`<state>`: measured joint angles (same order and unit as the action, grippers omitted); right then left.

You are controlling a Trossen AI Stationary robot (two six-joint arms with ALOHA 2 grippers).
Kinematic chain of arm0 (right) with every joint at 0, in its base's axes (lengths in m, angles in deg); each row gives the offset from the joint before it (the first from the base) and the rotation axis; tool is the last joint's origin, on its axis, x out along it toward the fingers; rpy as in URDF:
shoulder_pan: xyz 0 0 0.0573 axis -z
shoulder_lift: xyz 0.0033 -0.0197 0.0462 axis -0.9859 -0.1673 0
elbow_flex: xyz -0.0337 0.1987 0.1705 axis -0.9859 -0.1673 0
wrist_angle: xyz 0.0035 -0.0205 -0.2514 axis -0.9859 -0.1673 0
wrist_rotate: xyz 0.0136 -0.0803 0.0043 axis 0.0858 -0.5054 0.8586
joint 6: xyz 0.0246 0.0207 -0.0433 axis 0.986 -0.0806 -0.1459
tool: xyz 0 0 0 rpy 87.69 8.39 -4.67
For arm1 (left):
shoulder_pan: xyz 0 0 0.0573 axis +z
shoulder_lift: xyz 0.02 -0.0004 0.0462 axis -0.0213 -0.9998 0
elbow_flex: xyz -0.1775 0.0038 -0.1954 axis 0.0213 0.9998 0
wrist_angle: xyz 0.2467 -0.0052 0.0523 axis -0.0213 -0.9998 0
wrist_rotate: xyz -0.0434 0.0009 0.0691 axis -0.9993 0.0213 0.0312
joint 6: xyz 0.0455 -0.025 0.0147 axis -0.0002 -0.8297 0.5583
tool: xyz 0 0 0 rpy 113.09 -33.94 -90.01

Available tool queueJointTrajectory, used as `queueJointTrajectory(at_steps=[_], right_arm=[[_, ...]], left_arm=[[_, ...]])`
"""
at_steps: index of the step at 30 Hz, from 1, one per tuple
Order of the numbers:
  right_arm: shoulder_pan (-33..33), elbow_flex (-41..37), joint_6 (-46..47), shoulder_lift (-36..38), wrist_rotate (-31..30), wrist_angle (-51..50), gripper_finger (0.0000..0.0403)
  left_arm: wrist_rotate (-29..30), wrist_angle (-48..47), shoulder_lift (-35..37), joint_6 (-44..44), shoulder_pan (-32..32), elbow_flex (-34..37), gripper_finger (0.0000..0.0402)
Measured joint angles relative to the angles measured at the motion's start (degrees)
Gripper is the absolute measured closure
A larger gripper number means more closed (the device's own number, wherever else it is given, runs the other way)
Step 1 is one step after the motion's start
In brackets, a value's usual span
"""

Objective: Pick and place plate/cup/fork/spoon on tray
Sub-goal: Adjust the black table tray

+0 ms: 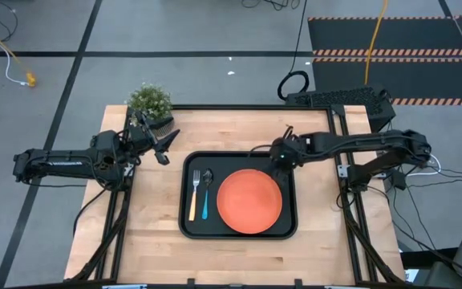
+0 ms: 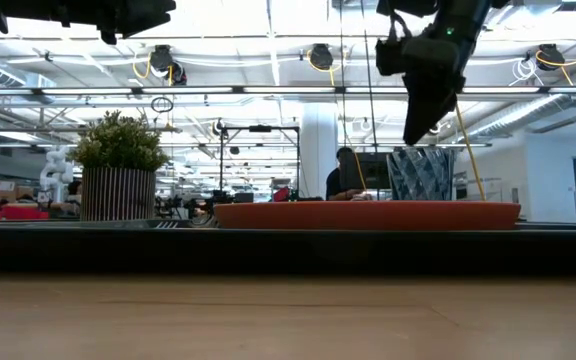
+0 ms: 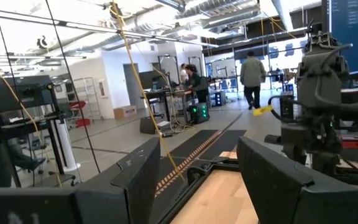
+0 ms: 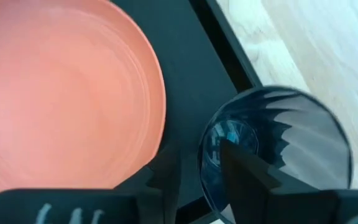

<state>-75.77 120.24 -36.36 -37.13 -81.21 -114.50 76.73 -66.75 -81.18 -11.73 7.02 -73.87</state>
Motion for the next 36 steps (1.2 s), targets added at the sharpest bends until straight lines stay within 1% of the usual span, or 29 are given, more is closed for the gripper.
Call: queueJointTrajectory(at_steps=[5, 11, 14, 18, 24, 31, 36], right_arm=[[0.00, 0.04, 0.16, 2.33, -1.06, 0.66, 0.0296], [0.00, 0.28, 0.29, 6.10, -1.20, -0.83, 0.0303], [-0.02, 2.52, 1.01, 7.27, -0.96, -7.28, 0.0306], [-1.03, 6.21, 3.11, 7.52, 2.06, -17.06, 0.0307], [-7.87, 5.65, 9.70, 6.26, 9.06, -22.61, 0.0307], [-19.01, 0.68, 19.68, 2.74, 9.14, -19.38, 0.0307], [-24.05, -3.62, 25.94, 0.86, 9.27, -18.88, 0.0307]], left_arm=[[-0.01, 0.00, 0.00, 0.00, 0.00, 0.00, 0.0186], [0.00, -0.52, 0.00, 0.96, 0.02, 0.00, 0.0186], [0.00, -0.92, 0.00, 1.28, 0.02, 0.00, 0.0186], [0.02, -0.92, 0.00, 1.85, 0.04, 0.00, 0.0186], [0.42, -1.77, 0.00, 2.40, 0.09, 0.00, 0.0186], [0.42, -2.24, 0.00, 1.27, 0.09, 0.00, 0.0186], [0.42, -2.65, 0.00, 0.98, 0.10, 0.00, 0.0186]])
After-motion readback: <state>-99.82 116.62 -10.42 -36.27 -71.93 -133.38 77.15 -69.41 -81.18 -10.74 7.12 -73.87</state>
